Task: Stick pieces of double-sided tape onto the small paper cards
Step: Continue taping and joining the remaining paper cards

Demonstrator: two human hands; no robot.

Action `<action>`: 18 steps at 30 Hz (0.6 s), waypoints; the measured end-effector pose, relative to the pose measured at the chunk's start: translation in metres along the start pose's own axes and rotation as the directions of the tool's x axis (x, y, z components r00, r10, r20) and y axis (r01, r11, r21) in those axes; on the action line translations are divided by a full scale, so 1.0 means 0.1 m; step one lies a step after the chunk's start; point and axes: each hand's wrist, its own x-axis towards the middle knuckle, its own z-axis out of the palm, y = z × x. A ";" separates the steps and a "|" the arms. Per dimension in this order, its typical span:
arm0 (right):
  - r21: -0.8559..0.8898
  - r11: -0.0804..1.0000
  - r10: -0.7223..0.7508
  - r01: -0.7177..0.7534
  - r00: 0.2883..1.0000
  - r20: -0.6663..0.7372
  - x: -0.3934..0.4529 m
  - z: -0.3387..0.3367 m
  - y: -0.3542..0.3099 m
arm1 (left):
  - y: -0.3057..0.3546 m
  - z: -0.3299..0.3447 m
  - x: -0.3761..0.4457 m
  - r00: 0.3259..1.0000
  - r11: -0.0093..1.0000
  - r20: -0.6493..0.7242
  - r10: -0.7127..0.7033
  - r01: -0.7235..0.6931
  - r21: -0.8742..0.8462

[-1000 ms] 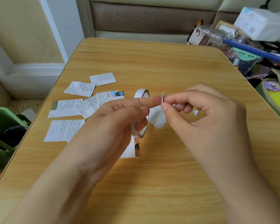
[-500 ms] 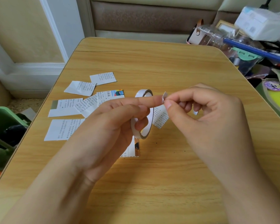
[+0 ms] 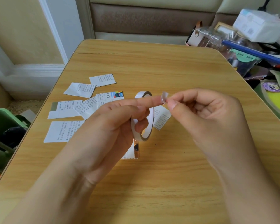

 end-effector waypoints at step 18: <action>0.265 0.950 0.183 -0.164 0.982 -0.049 0.05 0.07 0.06 | 0.02 0.09 -0.02 0.996 0.997 -0.070 0.054 -0.050 0.063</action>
